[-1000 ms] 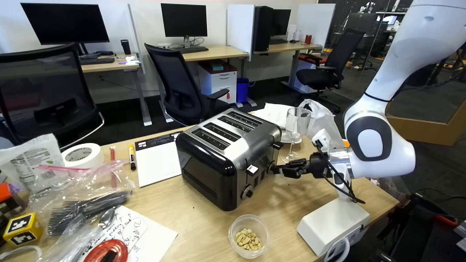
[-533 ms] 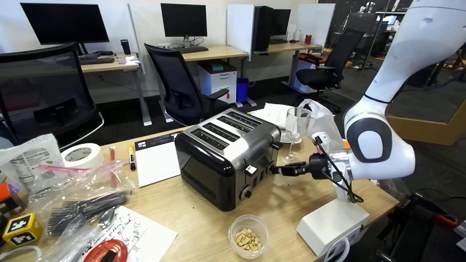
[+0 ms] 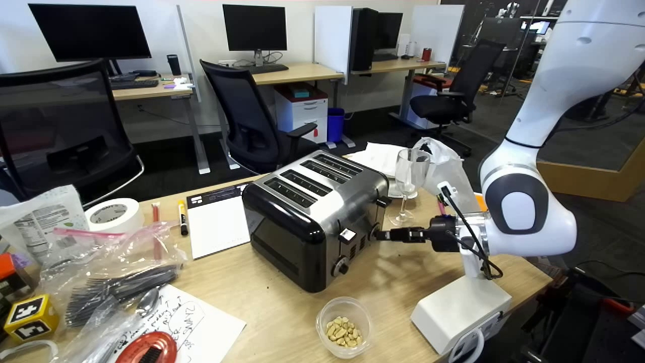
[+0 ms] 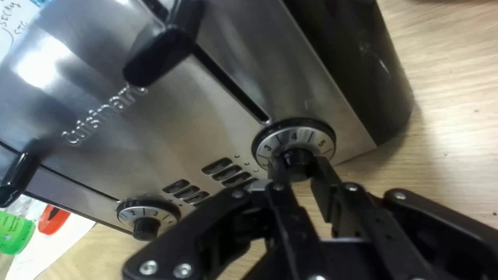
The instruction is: Turn the right knob on the toaster clockwise
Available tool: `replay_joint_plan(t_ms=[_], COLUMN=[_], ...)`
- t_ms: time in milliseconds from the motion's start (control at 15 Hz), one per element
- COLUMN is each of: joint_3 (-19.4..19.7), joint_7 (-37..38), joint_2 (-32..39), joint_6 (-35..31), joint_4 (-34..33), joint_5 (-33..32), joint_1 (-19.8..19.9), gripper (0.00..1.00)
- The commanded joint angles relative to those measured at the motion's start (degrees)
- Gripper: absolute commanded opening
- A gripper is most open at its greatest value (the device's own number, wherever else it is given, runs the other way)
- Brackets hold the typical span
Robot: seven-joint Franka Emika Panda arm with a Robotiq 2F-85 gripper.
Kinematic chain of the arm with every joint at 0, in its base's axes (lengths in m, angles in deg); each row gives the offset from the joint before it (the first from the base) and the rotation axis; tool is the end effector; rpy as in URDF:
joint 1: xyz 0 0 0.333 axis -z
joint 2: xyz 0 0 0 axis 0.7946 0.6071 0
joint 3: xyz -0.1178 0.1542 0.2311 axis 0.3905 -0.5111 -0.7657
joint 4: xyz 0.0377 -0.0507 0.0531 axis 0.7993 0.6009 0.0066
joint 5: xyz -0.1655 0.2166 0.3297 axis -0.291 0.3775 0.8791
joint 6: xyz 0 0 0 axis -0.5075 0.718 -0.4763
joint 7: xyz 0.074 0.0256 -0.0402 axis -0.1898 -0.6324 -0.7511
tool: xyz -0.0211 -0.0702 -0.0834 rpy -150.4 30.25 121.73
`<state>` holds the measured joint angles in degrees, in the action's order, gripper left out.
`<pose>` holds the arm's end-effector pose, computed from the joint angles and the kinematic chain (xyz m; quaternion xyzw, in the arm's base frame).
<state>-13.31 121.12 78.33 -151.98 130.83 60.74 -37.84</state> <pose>0.3829 0.0450 -0.0223 0.0948 0.8396 0.3123 0.4343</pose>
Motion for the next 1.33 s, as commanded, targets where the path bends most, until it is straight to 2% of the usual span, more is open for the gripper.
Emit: replay_joint_plan(t_ms=[0, 533, 1267], joint_3=[2.2, 4.08, 5.45], joint_7=[5.16, 14.75, 29.94], joint_2=[2.09, 3.37, 4.83], joint_6=[2.92, 8.17, 14.7], joint_4=[-1.12, -0.53, 0.05], joint_5=[-0.08, -0.65, -3.99], joint_1=[-2.88, -3.73, -2.68], gripper=[0.06, 0.06, 0.06])
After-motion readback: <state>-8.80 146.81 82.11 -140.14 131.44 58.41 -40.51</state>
